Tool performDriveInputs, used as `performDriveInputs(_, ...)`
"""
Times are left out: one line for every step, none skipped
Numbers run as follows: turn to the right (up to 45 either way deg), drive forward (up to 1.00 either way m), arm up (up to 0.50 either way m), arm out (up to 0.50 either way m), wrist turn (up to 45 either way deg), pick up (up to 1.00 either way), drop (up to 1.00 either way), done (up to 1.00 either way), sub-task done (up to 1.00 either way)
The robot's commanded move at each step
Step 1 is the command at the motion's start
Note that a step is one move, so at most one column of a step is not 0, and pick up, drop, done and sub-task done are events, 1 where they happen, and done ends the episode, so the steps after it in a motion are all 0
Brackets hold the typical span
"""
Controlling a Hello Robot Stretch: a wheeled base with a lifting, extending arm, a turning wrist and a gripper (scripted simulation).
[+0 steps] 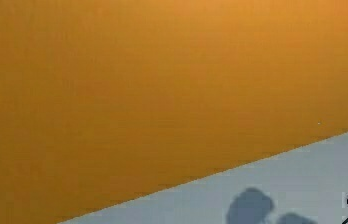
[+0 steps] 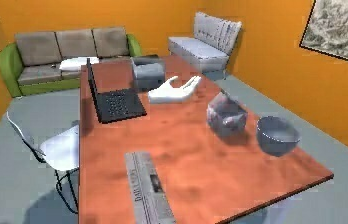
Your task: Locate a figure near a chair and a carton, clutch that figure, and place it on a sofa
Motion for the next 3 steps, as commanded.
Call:
performDriveInputs(45.0,0.00,0.00,0.00,0.0,0.00,0.00,0.00,0.00)
performDriveInputs(45.0,0.00,0.00,0.00,0.0,0.00,0.00,0.00,0.00)
performDriveInputs(45.0,0.00,0.00,0.00,0.0,0.00,0.00,0.00,0.00)
